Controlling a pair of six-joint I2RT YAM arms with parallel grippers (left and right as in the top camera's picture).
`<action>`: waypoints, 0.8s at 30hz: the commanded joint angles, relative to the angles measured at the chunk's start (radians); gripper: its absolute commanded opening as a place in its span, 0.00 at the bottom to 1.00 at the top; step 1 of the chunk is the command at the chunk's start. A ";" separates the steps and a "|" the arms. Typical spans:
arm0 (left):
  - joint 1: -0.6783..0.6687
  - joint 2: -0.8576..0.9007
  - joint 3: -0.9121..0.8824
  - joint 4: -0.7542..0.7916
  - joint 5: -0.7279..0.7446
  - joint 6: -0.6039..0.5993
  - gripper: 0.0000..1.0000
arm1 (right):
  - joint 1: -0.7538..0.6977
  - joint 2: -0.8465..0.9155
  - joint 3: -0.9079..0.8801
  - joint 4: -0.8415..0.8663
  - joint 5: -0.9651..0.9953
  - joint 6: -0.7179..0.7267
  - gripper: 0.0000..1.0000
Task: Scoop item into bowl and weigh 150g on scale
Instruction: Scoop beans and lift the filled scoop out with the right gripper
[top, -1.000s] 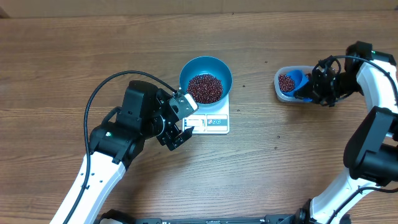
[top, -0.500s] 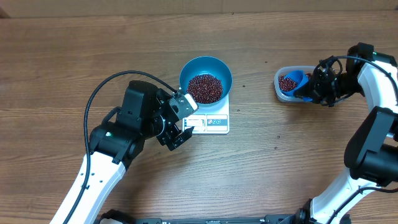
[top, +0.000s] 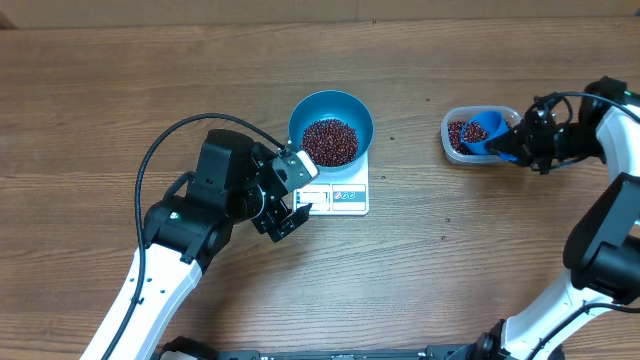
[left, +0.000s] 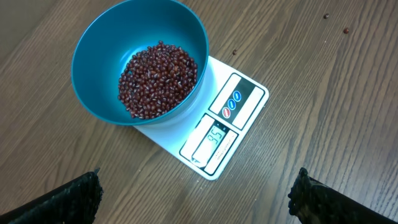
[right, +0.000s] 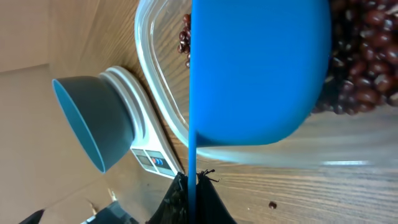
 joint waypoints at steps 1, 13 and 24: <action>0.005 0.003 0.027 0.000 0.008 -0.017 0.99 | -0.013 0.007 -0.005 -0.014 -0.055 -0.069 0.04; 0.005 0.003 0.027 0.000 0.008 -0.017 0.99 | -0.027 0.007 -0.005 -0.052 -0.159 -0.169 0.04; 0.005 0.003 0.027 0.000 0.008 -0.017 0.99 | -0.054 0.006 -0.003 -0.147 -0.300 -0.357 0.04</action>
